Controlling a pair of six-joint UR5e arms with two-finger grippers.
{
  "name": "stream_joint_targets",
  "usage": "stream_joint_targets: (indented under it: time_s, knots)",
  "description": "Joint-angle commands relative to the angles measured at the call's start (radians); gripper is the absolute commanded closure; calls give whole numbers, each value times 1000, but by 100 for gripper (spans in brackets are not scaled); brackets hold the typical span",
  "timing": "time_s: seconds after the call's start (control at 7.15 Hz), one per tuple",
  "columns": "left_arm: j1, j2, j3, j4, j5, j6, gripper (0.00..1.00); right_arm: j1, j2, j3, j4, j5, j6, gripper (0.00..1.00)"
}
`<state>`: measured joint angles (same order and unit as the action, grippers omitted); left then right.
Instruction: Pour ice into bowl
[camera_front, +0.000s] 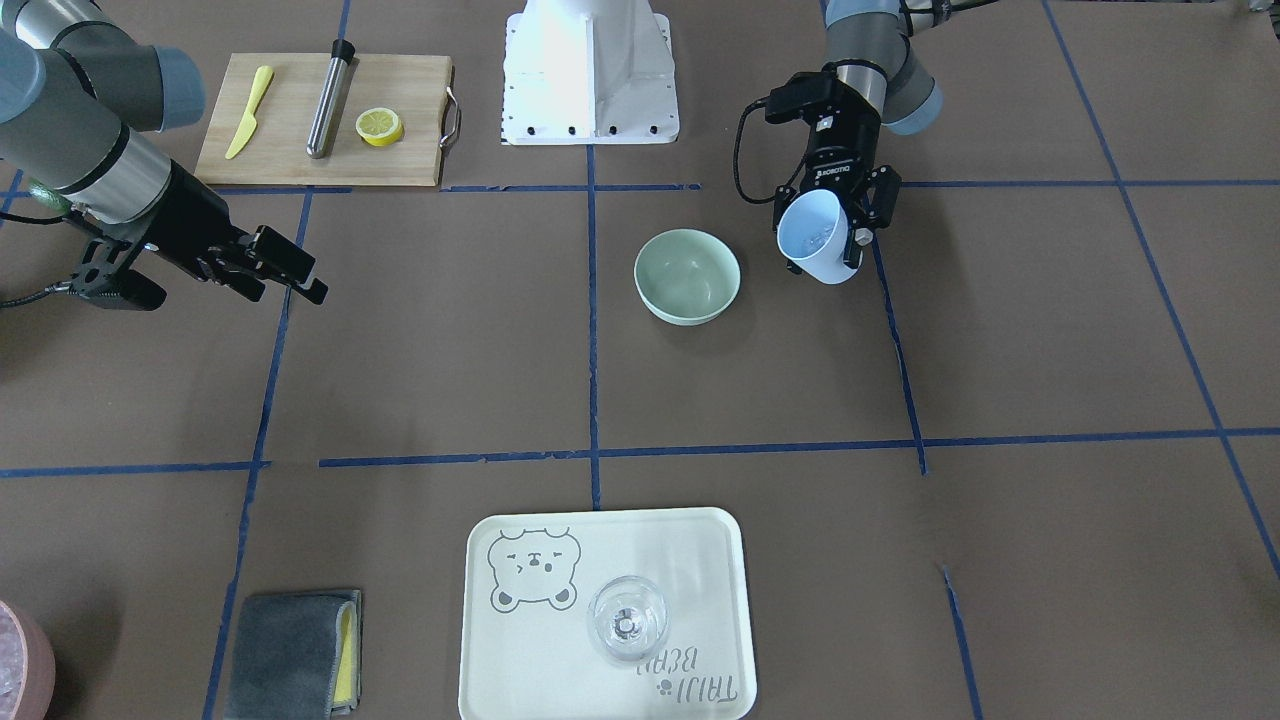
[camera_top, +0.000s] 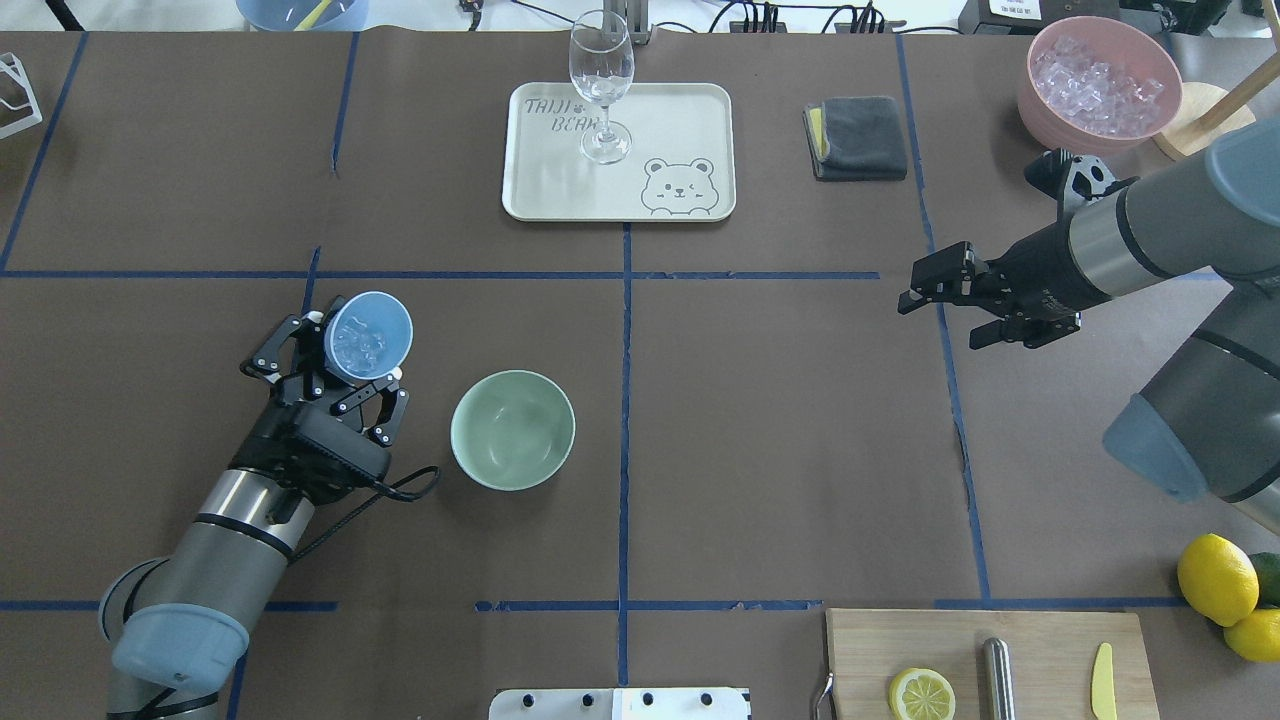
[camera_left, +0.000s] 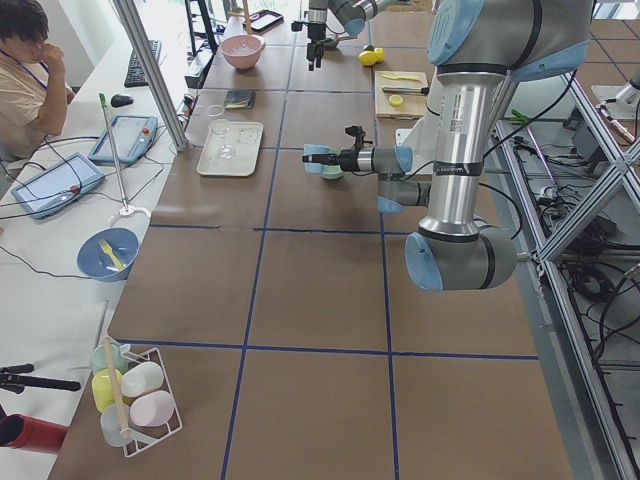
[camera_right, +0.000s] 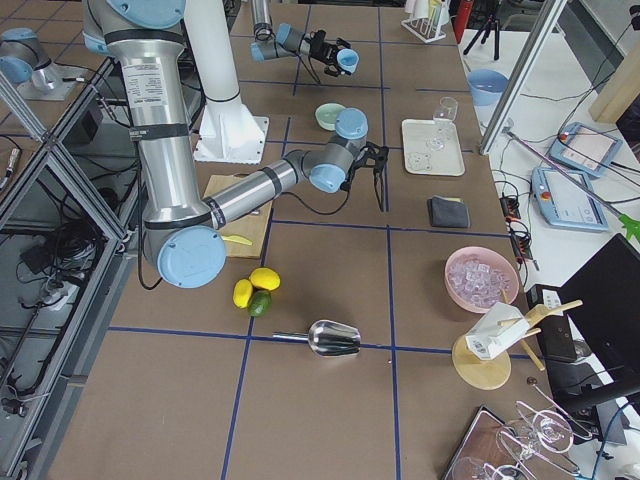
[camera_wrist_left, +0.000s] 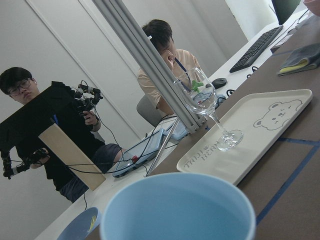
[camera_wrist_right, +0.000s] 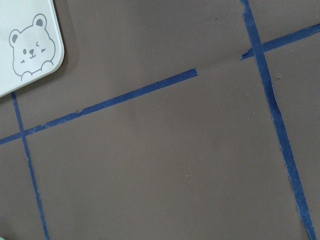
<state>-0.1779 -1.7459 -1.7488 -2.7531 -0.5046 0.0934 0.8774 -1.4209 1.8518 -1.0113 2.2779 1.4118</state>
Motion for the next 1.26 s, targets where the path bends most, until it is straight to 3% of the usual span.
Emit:
stream_joint_targets:
  time_s: [0.0,0.14,0.42,0.56,0.84,1.12]
  knots:
    - [61,-70,2,195,84,217,100,0,-7,-8,-1,0,-1,0]
    - [64,-70,-12,296,89,347,100,-1,-7,-8,-1,0,-1,0]
    - [78,-70,-9,367,164,579,100,-1,-7,-11,-1,-1,-1,0]
    - [86,-70,3,403,187,607,100,-1,-9,-13,-1,-3,-2,0]
    - [126,-136,-8,654,213,611,100,0,-9,-13,0,-3,-1,0]
    - [147,-139,3,725,244,611,100,2,-12,-11,0,-3,1,0]
